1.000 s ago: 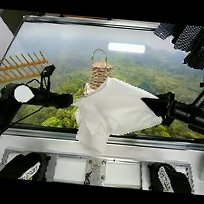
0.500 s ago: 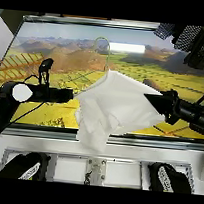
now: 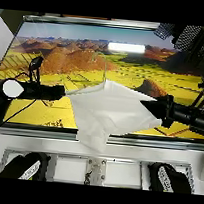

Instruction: Fold the clothes and pants, and hang the long-sleeved shirts on hangers.

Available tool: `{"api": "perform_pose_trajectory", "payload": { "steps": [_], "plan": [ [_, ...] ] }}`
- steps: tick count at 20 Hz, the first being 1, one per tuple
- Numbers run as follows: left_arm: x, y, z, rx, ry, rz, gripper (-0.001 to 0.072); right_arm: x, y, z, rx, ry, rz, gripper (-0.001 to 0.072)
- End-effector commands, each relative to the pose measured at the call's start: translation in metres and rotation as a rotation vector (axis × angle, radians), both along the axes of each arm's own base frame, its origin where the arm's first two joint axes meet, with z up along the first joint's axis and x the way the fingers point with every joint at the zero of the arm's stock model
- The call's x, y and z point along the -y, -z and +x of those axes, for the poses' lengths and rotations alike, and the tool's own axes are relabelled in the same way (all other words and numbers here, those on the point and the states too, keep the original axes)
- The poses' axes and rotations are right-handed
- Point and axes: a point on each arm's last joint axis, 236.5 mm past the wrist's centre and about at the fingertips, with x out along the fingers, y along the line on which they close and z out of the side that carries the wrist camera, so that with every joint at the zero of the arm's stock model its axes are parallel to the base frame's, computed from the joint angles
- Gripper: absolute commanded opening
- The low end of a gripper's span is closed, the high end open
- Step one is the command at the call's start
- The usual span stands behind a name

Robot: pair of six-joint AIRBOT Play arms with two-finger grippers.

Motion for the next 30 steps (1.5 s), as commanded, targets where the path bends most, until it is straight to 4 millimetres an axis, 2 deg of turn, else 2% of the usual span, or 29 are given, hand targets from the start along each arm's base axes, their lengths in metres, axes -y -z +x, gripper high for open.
{"api": "perform_pose_trajectory", "payload": {
  "steps": [1,4,8,11,16,18,22,23,24,25,30],
  "plan": [
    [-0.003,-0.021,0.008,0.049,0.016,0.008,0.0011,0.004,0.024,-0.001,-0.012,-0.001,-0.101,0.0011],
    [0.002,-0.060,0.017,0.127,0.040,0.005,0.0011,0.003,0.030,-0.002,-0.015,-0.004,-0.094,0.0010],
    [0.023,-0.113,0.016,0.236,0.140,0.016,0.0011,-0.006,0.030,-0.002,-0.009,-0.010,-0.052,0.0010],
    [0.038,-0.157,0.019,0.330,0.201,0.034,0.0011,-0.022,0.008,0.005,0.066,-0.005,0.023,0.0010],
    [0.060,-0.210,0.016,0.374,0.338,0.080,0.0011,-0.037,-0.026,0.018,0.110,0.025,0.184,0.0010],
    [0.060,-0.226,0.017,0.393,0.347,0.083,0.0011,-0.038,-0.036,0.020,0.109,0.027,0.238,0.0011],
    [0.058,-0.222,0.009,0.350,0.373,0.100,0.0011,-0.038,-0.039,0.020,0.110,0.027,0.252,0.0011],
    [0.057,-0.220,0.008,0.352,0.372,0.102,0.0032,-0.038,-0.039,0.020,0.110,0.026,0.251,0.0011],
    [0.055,-0.220,0.008,0.358,0.364,0.103,0.0328,-0.038,-0.039,0.020,0.110,0.027,0.252,0.0011],
    [0.050,-0.223,0.010,0.374,0.344,0.112,0.0566,-0.038,-0.039,0.020,0.110,0.027,0.252,0.0011],
    [0.003,-0.265,0.009,0.492,0.193,0.130,0.0571,-0.038,-0.039,0.020,0.107,0.027,0.252,0.0011]
  ]
}}
